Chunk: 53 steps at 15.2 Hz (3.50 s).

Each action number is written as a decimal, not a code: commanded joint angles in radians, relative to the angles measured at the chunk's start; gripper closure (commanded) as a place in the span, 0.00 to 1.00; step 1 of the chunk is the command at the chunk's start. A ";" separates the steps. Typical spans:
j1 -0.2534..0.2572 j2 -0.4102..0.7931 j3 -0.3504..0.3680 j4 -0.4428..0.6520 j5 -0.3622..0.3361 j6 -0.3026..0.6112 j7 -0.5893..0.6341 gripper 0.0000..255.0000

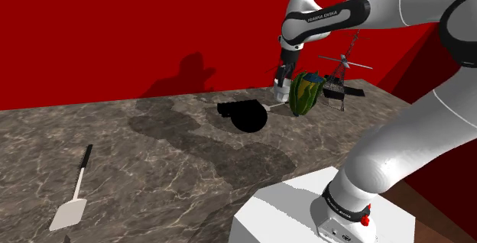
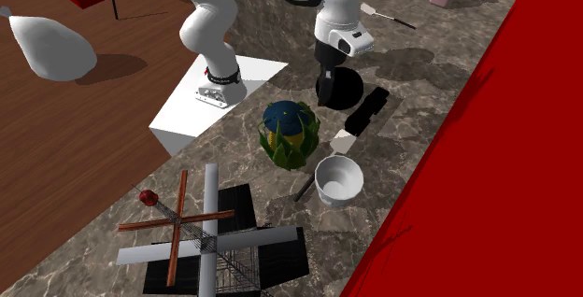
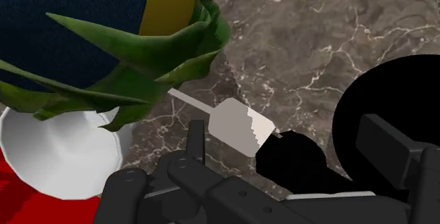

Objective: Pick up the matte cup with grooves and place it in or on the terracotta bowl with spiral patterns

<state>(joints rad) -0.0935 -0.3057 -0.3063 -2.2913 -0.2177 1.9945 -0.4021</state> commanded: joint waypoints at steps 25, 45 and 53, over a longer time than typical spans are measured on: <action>-0.083 0.505 -0.109 0.224 0.124 0.340 -0.219 0.00; -0.075 0.448 -0.114 0.271 0.104 0.241 -0.215 1.00; -0.069 0.404 -0.115 0.331 0.091 0.140 -0.217 1.00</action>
<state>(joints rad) -0.1631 0.1025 -0.4206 -1.9714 -0.1262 2.1488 -0.6173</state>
